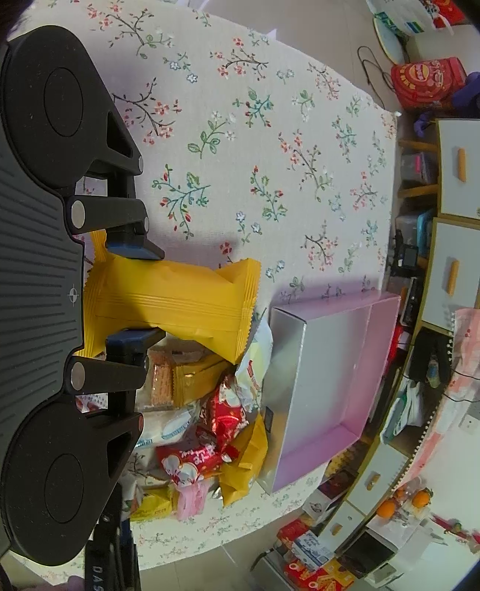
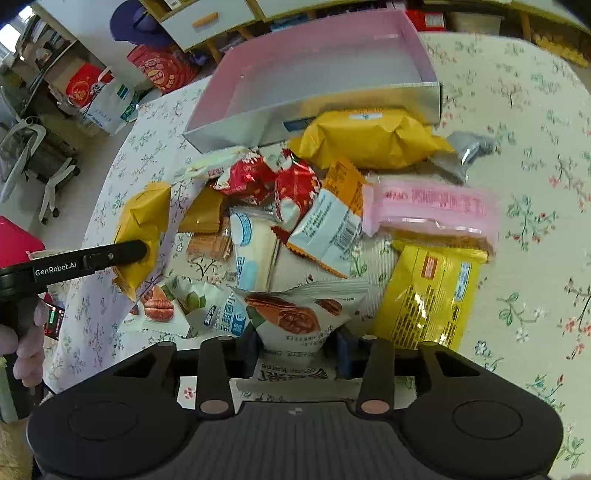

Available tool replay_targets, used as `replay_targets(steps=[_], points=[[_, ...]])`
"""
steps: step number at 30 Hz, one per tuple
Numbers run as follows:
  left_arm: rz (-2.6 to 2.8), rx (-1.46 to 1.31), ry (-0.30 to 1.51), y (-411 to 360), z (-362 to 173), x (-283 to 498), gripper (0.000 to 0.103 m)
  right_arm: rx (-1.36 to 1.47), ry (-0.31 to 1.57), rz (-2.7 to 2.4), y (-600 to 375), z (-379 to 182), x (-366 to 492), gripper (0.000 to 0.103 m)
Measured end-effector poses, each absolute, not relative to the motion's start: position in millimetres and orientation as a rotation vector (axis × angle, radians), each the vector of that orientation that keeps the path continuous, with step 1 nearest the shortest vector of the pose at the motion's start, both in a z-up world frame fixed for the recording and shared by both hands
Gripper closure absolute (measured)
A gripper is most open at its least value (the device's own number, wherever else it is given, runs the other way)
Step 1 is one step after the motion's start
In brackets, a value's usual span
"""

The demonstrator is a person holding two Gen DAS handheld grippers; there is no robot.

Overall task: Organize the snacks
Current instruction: 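Carry both packs over the pink box and open both grippers to drop them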

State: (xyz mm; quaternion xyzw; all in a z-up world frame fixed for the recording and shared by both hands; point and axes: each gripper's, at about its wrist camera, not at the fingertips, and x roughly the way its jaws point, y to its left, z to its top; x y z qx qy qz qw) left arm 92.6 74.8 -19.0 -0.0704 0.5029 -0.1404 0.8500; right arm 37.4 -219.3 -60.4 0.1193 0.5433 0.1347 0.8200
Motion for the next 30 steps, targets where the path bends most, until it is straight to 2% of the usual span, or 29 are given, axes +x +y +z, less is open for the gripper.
replay_targets(steps=[14, 30], points=[[-0.291, -0.184, 0.950, 76, 20, 89, 0.069, 0.336, 0.978, 0.240, -242, -14, 47, 0.101], [-0.300, -0.324, 0.872, 24, 23, 181, 0.069, 0.421, 0.800, 0.131, -264, -3, 140, 0.100]])
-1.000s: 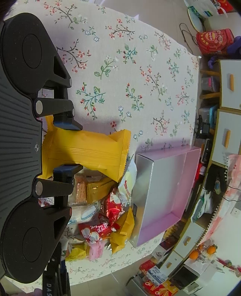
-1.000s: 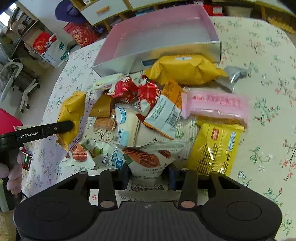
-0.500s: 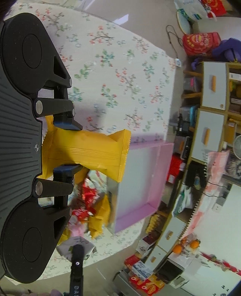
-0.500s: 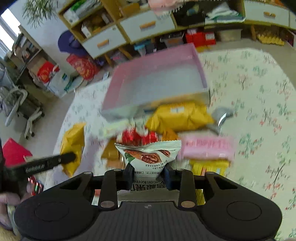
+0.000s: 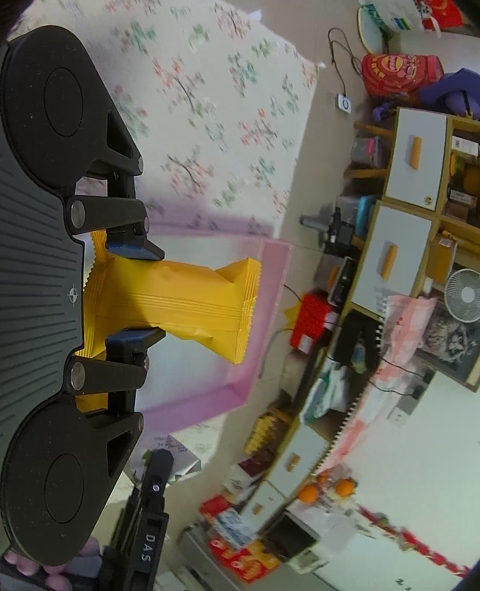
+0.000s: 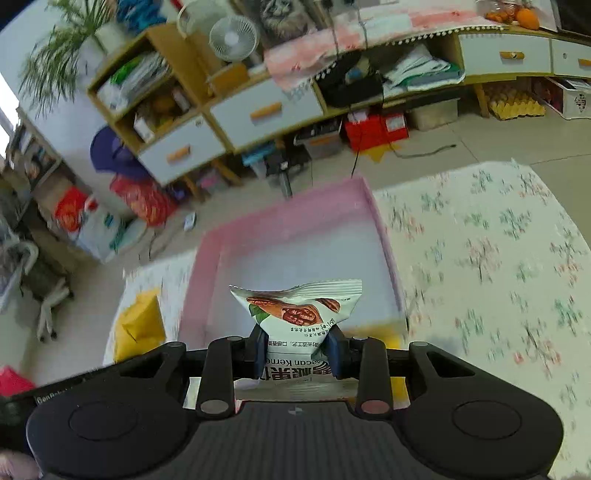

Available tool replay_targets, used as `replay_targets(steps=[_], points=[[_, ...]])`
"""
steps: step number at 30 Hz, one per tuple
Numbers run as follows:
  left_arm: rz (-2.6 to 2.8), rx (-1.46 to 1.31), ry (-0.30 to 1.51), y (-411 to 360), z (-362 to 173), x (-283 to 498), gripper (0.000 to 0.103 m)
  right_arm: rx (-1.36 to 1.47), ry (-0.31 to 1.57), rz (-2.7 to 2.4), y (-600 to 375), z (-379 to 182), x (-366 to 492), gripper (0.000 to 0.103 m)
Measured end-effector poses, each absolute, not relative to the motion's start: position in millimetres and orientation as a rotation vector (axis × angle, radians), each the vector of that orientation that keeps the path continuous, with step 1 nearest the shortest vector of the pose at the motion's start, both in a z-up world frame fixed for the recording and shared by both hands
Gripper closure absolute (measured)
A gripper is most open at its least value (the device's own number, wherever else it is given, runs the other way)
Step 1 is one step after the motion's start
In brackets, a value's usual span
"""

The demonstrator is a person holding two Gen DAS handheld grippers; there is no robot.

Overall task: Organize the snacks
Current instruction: 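Carry both packs over the pink box and open both grippers to drop them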

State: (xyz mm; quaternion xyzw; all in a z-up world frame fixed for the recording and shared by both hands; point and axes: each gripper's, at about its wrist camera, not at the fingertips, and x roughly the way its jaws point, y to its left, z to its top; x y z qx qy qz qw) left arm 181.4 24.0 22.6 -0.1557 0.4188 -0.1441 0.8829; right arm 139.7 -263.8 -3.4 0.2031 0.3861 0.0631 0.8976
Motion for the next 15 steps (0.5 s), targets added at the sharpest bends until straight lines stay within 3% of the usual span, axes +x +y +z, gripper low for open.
replay_targets(steps=[15], points=[[-0.303, -0.210, 0.814, -17, -22, 220, 0.068, 0.400, 0.761, 0.111, -270, -35, 182, 0.100]])
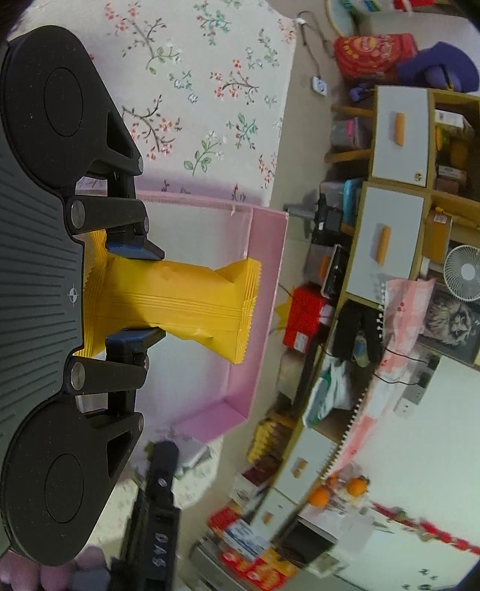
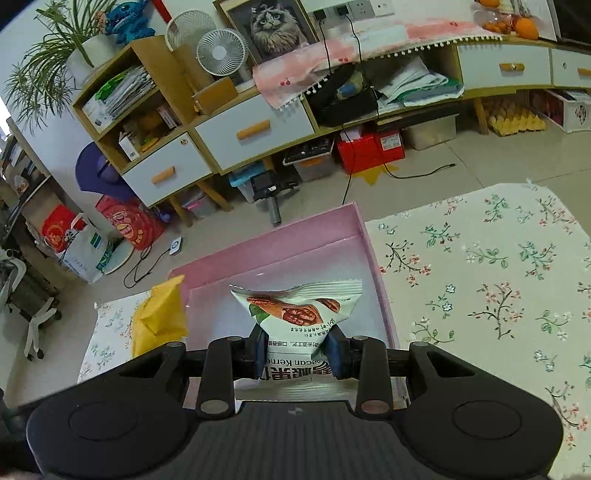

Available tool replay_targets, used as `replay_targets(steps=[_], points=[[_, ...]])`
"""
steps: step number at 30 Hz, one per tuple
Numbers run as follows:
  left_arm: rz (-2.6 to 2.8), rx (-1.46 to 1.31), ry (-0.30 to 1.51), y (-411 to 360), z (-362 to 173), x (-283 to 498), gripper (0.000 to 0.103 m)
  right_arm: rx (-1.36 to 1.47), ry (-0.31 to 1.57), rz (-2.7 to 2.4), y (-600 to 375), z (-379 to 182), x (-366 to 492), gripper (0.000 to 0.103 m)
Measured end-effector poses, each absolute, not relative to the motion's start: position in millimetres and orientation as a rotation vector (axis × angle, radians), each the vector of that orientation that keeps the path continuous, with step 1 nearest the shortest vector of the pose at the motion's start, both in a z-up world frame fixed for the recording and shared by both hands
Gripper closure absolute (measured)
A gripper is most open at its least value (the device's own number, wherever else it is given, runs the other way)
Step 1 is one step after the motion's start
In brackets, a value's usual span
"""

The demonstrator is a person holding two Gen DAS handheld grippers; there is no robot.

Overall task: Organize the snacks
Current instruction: 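Carry both packs over the pink box and open both grippers to drop them, then move both grippers back over the snack pile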

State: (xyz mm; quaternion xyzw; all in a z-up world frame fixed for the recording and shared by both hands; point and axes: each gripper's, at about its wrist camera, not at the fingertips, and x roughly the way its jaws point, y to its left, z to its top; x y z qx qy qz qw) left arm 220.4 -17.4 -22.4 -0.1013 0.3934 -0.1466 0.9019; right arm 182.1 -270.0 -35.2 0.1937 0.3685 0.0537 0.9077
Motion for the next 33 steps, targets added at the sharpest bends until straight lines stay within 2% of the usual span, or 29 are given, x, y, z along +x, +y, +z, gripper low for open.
replay_targets(steps=[7, 9, 10, 11, 12, 13, 15, 20, 24, 33], points=[[-0.287, -0.183, 0.811, -17, -27, 219, 0.066, 0.400, 0.785, 0.097, -272, -43, 187, 0.098], [-0.275, -0.178, 0.812, -16, -27, 219, 0.059, 0.395, 0.784, 0.101, -272, -43, 186, 0.097], [-0.276, -0.182, 0.813, -15, -26, 219, 0.048, 0.397, 0.778, 0.103, -271, -41, 185, 0.094], [-0.279, -0.189, 0.812, -13, -25, 218, 0.040, 0.398, 0.775, 0.102, -272, -39, 184, 0.088], [-0.282, -0.193, 0.810, -13, -23, 217, 0.037, 0.399, 0.770, 0.097, -272, -38, 183, 0.072], [-0.284, -0.193, 0.812, -13, -22, 216, 0.033, 0.393, 0.760, 0.097, -272, -35, 181, 0.066], [-0.293, -0.190, 0.821, -14, -19, 213, 0.028, 0.376, 0.756, 0.101, -272, -30, 178, 0.064], [-0.311, -0.208, 0.847, -13, -7, 194, 0.013, 0.387, 0.765, 0.101, -272, -22, 165, 0.049], [-0.296, -0.161, 0.865, -12, 1, 178, 0.008, 0.366, 0.743, 0.098, -268, -8, 148, 0.037], [-0.291, -0.103, 0.954, -7, 14, 142, 0.005, 0.248, 0.793, 0.094, -246, 5, 113, 0.031]])
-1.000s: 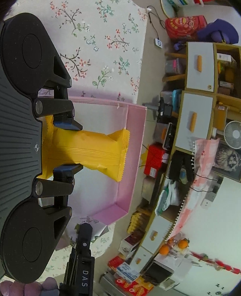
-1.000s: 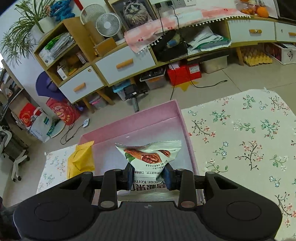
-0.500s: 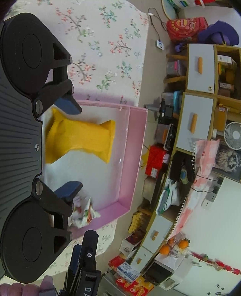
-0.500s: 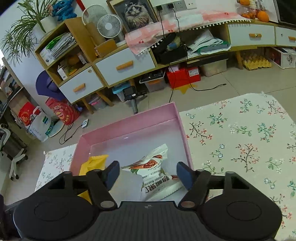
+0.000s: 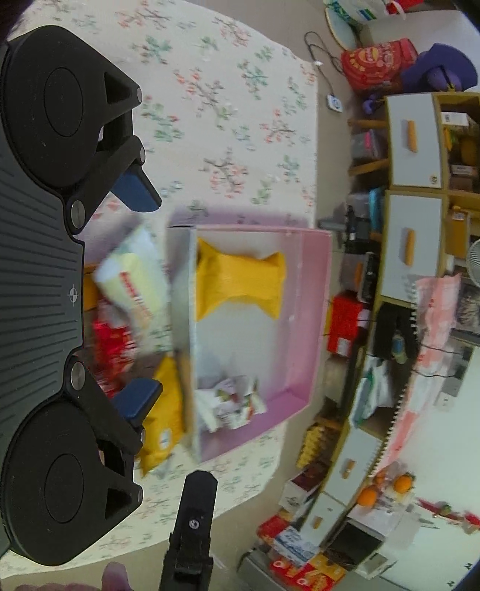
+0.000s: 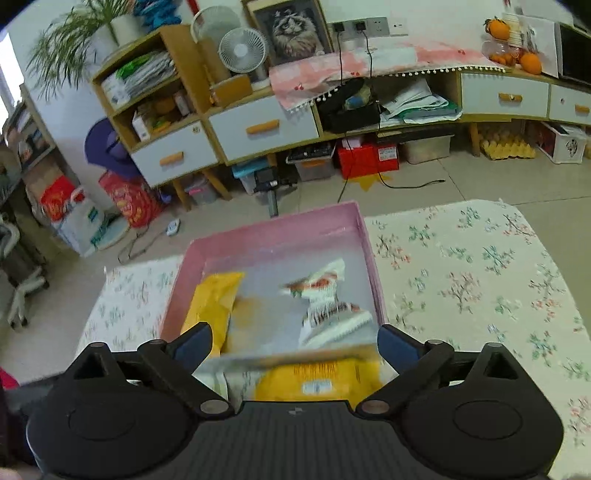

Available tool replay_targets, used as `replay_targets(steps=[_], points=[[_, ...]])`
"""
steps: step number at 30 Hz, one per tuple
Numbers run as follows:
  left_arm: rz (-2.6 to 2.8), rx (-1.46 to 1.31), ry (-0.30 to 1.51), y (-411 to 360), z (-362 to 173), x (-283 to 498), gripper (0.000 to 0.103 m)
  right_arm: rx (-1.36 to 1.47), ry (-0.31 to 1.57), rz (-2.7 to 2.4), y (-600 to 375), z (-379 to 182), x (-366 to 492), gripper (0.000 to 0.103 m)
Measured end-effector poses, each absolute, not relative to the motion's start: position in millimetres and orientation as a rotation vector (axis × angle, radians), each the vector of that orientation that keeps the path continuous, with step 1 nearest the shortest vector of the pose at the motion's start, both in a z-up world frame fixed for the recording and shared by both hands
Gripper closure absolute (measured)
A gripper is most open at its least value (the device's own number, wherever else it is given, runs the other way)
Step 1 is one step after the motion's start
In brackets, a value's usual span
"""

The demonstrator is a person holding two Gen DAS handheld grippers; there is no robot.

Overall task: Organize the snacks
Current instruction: 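Move both grippers back over the snack pile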

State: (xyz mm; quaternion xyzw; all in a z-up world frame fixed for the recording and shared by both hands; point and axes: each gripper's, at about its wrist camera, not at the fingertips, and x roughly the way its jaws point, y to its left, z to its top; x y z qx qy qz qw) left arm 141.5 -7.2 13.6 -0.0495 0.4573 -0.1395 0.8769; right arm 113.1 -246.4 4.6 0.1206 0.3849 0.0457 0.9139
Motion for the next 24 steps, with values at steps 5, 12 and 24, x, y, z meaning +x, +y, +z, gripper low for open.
replay_targets(steps=[5, 12, 24], points=[[-0.309, -0.076, 0.976, -10, 14, 118, 0.005, 0.268, 0.833, 0.080, -248, 0, 96, 0.030], [-0.355, -0.099, 0.975, -3, 4, 91, 0.005, 0.293, 0.829, 0.035, -257, -13, 66, 0.028], [-0.454, -0.151, 1.089, 16, -18, 68, 0.005, 0.235, 0.901, 0.021, -272, -32, 38, 0.028]])
